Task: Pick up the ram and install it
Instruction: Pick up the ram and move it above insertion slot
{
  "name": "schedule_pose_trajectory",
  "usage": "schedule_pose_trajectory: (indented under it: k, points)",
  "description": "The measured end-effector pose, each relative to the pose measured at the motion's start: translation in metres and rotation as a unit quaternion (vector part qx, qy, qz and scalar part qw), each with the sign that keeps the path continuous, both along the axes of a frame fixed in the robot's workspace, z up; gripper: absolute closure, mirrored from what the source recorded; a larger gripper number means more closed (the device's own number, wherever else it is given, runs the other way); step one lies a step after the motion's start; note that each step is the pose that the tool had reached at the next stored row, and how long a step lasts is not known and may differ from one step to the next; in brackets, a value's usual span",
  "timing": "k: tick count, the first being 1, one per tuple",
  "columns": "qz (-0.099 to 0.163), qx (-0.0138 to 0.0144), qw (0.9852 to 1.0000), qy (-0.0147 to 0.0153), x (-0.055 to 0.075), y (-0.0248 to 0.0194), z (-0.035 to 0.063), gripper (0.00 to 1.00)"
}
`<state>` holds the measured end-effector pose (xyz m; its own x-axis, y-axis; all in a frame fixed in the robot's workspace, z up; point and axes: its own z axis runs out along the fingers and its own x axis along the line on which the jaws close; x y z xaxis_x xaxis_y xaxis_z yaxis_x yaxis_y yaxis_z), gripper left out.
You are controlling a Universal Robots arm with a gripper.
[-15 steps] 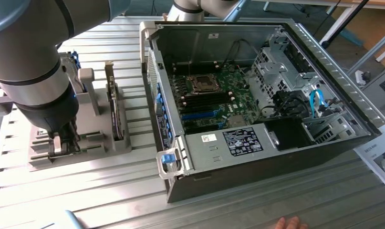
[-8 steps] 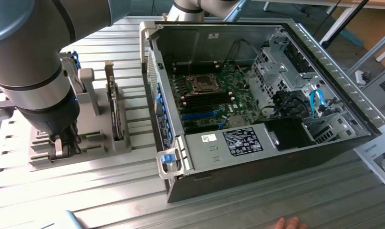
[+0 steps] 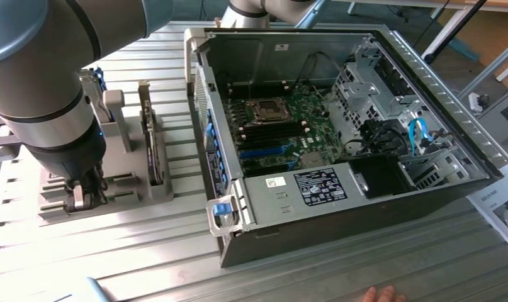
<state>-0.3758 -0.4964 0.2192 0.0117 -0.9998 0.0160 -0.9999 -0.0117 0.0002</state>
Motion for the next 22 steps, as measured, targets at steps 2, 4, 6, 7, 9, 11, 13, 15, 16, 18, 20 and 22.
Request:
schedule_pose_trajectory:
  k: [2,4,6,7,9,11,13,15,16,18,20,22]
  points:
    - [0.000,0.0001,1.0000,-0.0001,0.0004,0.0000,-0.0002,0.70]
    - [0.000,0.0000,1.0000,0.0000,0.0012,-0.0001,0.0000,0.70]
    - [0.000,0.0000,1.0000,-0.0001,0.0024,0.0000,-0.0001,0.70]
    - [0.000,0.0000,1.0000,0.0000,0.0025,0.0000,0.0000,0.70]
    - [0.000,0.0000,1.0000,0.0000,0.0025,0.0000,0.0000,0.70]
    - [0.000,0.0000,1.0000,0.0000,0.0026,-0.0001,0.0000,0.70]
    - [0.000,0.0000,1.0000,0.0000,0.0026,0.0000,0.0000,0.70]
    - [0.000,0.0000,1.0000,0.0000,0.0026,-0.0001,0.0000,0.70]
    - [0.000,0.0000,1.0000,0.0000,0.0026,0.0000,0.0000,0.70]
    - [0.000,0.0000,1.0000,-0.0001,0.0026,0.0000,-0.0001,0.70]
    - [0.000,-0.0005,1.0000,0.0000,0.0027,0.0004,-0.0001,0.70]
    - [0.000,-0.0006,1.0000,0.0000,0.0026,0.0005,0.0000,0.72]
